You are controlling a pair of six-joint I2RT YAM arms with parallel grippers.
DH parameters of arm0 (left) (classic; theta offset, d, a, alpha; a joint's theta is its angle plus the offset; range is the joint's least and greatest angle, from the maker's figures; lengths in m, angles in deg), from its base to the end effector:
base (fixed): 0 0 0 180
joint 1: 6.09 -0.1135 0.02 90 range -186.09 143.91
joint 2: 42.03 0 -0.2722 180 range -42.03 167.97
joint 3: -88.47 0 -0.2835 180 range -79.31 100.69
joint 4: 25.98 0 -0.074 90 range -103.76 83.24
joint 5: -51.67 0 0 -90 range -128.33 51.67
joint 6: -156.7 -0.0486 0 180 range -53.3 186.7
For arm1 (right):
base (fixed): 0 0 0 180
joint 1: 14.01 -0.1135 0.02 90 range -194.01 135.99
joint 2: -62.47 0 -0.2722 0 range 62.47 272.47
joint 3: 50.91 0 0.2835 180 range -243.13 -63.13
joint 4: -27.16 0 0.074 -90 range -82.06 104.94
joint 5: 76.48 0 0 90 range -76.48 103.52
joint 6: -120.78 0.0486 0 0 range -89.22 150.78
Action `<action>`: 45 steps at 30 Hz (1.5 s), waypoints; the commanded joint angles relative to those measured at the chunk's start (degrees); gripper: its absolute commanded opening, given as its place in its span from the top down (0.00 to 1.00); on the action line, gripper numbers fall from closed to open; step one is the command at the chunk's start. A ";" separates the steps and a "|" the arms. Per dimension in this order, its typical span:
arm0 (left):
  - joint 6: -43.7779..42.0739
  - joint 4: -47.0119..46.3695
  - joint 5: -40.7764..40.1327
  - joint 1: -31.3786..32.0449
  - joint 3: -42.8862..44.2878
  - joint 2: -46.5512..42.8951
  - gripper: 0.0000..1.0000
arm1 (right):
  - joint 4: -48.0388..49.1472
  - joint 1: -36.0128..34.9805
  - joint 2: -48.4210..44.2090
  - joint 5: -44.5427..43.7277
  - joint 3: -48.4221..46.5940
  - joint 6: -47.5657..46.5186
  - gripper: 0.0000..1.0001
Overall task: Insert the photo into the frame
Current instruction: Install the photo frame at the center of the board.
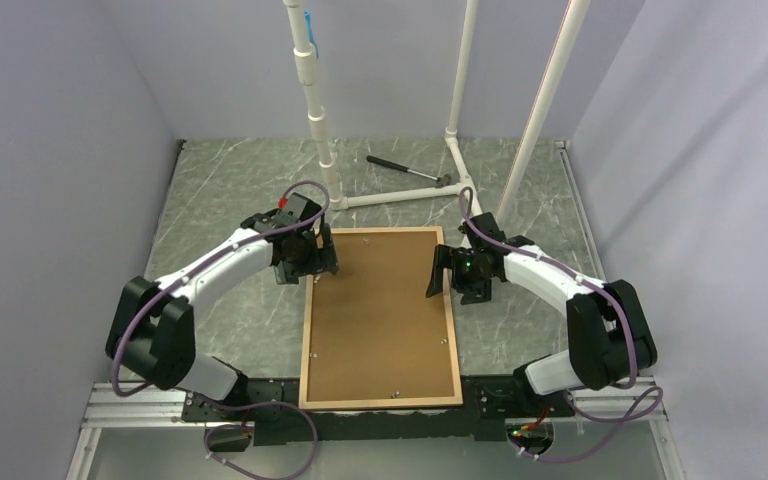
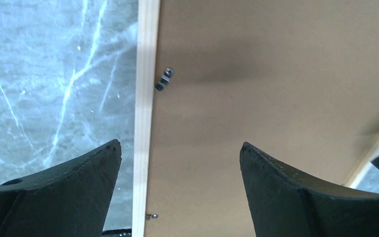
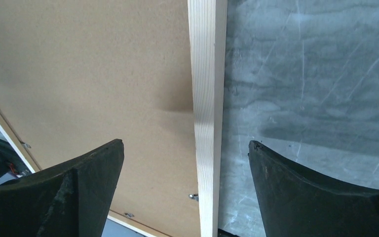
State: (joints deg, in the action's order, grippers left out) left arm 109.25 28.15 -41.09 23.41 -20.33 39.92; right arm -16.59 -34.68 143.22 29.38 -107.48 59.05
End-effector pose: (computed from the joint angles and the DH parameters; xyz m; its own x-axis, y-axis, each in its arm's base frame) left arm 0.2731 -0.1518 0.2192 -0.9011 -0.2662 -0.3422 -0.1837 0.9494 -0.2550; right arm 0.2575 0.1113 0.1541 -0.9700 0.1210 -0.2110 0.0270 0.9157 0.4010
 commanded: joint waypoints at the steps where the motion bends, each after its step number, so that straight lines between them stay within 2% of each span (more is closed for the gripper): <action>1: -3.66 -3.20 -0.98 -1.37 0.28 4.49 0.08 | 3.78 0.12 1.99 0.04 -2.02 -0.68 0.03; 8: -3.56 -10.55 0.23 -1.52 -3.26 9.93 0.16 | 4.57 0.11 2.68 0.78 -0.69 -0.30 0.04; 17: -3.44 -11.83 -3.76 -1.55 -4.78 10.26 0.33 | 4.98 0.15 2.02 1.00 0.71 -0.06 0.04; 20: -3.27 -11.96 -5.37 -1.47 -4.90 10.60 0.36 | 5.06 0.15 1.95 0.93 1.09 -0.15 0.04; 23: -3.04 -12.14 -7.19 -1.52 -5.21 10.90 0.34 | 5.22 0.10 1.90 1.30 1.49 -0.15 0.05; 25: -3.48 -11.94 -7.81 -1.54 -4.64 11.45 0.25 | 5.41 0.11 1.94 1.45 1.67 -0.15 0.05; 28: -4.33 -11.05 -8.86 -1.62 -3.45 12.55 0.26 | 5.42 0.10 1.83 1.39 1.98 -0.33 0.05; 31: -4.86 -11.43 -8.57 -1.56 -3.57 12.76 0.34 | 5.16 0.11 1.88 1.25 2.02 -0.54 0.05; 37: -5.39 -12.73 -7.85 -1.66 -4.98 12.59 0.65 | 5.45 0.15 2.16 1.48 2.17 -0.41 0.05; 41: -5.32 -13.83 -7.27 -1.73 -5.65 12.88 0.74 | 5.45 0.09 2.29 1.54 2.35 -0.48 0.06; 45: -5.62 -14.58 -7.11 -1.93 -6.16 12.89 0.94 | 5.29 0.12 2.01 1.13 2.67 -0.83 0.06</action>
State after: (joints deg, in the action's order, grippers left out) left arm 104.31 16.37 -47.15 21.50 -24.46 51.22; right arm -12.37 -34.68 146.04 30.56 -106.02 59.05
